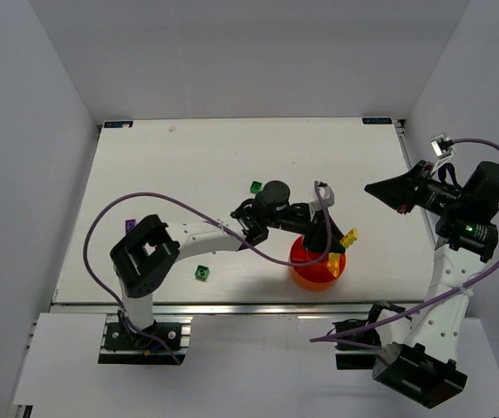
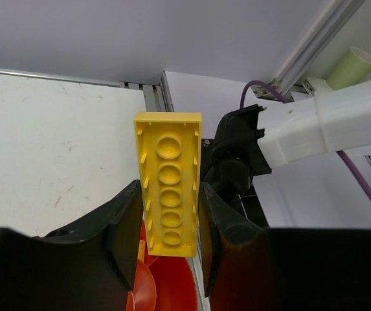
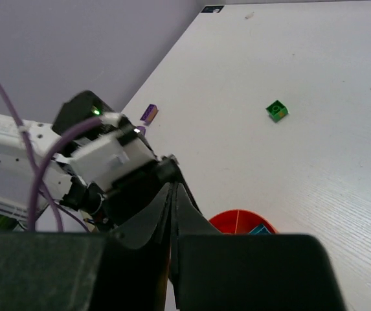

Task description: Sort the legos into containers by color

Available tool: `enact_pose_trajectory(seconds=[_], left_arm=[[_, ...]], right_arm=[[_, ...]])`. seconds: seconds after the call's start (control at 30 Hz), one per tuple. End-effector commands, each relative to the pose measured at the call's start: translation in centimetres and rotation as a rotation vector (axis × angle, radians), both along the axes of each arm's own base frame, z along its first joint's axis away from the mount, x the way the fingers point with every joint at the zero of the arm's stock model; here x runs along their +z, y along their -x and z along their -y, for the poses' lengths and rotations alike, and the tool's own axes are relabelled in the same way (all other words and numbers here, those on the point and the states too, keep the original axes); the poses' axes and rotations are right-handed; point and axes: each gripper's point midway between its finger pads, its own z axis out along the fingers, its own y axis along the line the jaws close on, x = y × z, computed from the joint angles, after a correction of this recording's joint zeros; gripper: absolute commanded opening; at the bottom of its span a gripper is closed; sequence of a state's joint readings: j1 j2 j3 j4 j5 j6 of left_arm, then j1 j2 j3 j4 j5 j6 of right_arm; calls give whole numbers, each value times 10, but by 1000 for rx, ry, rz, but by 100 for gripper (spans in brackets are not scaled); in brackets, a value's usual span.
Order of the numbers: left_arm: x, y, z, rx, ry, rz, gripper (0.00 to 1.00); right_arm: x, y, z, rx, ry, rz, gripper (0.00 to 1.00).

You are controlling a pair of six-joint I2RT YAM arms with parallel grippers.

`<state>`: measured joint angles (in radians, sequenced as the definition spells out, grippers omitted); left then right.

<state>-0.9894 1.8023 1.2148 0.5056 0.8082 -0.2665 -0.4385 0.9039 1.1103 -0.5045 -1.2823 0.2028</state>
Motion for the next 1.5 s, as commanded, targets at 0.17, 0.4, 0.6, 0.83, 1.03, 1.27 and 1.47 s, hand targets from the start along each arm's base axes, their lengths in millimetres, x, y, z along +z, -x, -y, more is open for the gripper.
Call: enact_pose_trajectory(seconds=[0.17,0.4,0.6,0.83,1.03,1.27,1.47], left_arm=[[16,2,32,-5,141,87,0],[-7,1,49,3,129,73,0],[-32,-6,56,17,89,64,0],[-52,-9,53,44,42,59,2],[-63,-14,49,65,17,55,4],[-78,-19,41,87,-17,57,4],[-85,-19,39,89,-51,67,21]], right_arm=[[37,20,-10,65,16,122,3],[32,21,-10,76,7,115,6],[30,27,-13,99,7,125,8],[28,30,-14,115,2,123,10],[25,30,-13,114,-2,118,12],[25,32,-13,121,-2,122,14],[25,33,-14,132,-7,117,18]])
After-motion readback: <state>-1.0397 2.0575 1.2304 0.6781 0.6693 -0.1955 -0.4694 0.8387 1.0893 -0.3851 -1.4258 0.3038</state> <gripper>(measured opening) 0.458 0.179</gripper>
